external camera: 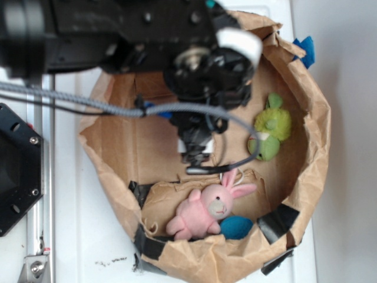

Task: Grab the rock.

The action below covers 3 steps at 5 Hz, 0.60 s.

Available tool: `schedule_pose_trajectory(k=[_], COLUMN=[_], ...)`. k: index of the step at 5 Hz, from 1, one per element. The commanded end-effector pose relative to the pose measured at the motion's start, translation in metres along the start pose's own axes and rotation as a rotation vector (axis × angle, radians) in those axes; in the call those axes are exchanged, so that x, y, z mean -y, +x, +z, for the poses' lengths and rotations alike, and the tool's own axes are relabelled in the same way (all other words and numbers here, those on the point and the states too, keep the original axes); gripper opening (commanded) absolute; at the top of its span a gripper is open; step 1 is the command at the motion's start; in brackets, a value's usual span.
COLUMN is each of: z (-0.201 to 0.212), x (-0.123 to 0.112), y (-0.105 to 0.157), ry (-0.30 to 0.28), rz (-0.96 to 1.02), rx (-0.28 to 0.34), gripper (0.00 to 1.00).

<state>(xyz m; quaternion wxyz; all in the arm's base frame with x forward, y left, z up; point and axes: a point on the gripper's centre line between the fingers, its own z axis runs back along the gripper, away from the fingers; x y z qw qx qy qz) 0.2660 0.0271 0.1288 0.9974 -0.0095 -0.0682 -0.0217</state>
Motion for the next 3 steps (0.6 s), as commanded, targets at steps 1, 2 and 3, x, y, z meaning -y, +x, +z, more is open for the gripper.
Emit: schedule_pose_trajectory(k=[1,2,3], z=[0.0913,0.0898,0.0863], x=[0.0238,0.0311,0.0324], y=[0.0244,0.0197,0.0173], ry=[-0.011,-0.006,0.01], rz=[0.088,0.084,0.081], rx=[0.135,0.165,0.153], gripper=[0.0,0.0,0.0])
